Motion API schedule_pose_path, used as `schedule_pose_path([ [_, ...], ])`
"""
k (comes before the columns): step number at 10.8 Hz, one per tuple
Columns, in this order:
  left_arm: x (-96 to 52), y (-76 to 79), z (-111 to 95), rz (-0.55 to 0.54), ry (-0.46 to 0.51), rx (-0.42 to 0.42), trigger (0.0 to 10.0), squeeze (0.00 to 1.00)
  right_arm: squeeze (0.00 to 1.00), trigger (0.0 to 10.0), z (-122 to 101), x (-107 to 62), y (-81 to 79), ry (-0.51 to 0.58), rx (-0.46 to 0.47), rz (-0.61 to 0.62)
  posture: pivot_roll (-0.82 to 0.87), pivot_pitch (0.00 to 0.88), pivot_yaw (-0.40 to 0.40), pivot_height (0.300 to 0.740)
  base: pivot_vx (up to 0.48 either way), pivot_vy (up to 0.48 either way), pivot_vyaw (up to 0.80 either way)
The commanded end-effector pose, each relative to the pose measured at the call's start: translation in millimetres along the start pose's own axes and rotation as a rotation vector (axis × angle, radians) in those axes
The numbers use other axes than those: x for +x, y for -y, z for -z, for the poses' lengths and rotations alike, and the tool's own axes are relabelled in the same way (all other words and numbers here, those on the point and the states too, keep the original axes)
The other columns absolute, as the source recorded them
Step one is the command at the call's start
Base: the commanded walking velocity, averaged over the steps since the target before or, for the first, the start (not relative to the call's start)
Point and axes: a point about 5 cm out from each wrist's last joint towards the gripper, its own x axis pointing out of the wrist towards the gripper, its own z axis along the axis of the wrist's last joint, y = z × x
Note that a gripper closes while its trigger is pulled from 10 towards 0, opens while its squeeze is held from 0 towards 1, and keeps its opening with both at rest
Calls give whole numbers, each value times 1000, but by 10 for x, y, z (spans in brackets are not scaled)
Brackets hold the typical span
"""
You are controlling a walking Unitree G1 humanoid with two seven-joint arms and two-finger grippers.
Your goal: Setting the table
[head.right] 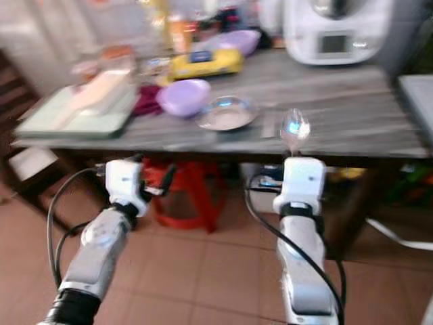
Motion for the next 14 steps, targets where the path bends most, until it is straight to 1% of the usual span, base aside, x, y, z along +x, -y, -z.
schedule_pose_path([
  [1, 8, 54, -42, 36, 14, -14, 10000, 0, 0, 10000, -55, 8, 39, 26, 0, 15, -134, 76, 154, 740, 0, 0, 0],
  [3, 11, 100, -75, 77, 33, -38, 10000, 0, 0, 10000, -60, 25, 32, 27, 0, 12, -131, 76, 153, 740, 0, 0, 0],
  [8, 0, 175, -99, 144, 45, -69, 10000, 0, 0, 10000, -63, 37, 23, 27, 1, 16, -138, 81, 158, 740, 0, 0, -567],
  [14, -9, 215, -108, 189, 50, -80, 10000, 0, 0, 10000, -75, 55, 4, 31, 1, 11, -136, 80, 157, 740, 310, 0, 0],
])
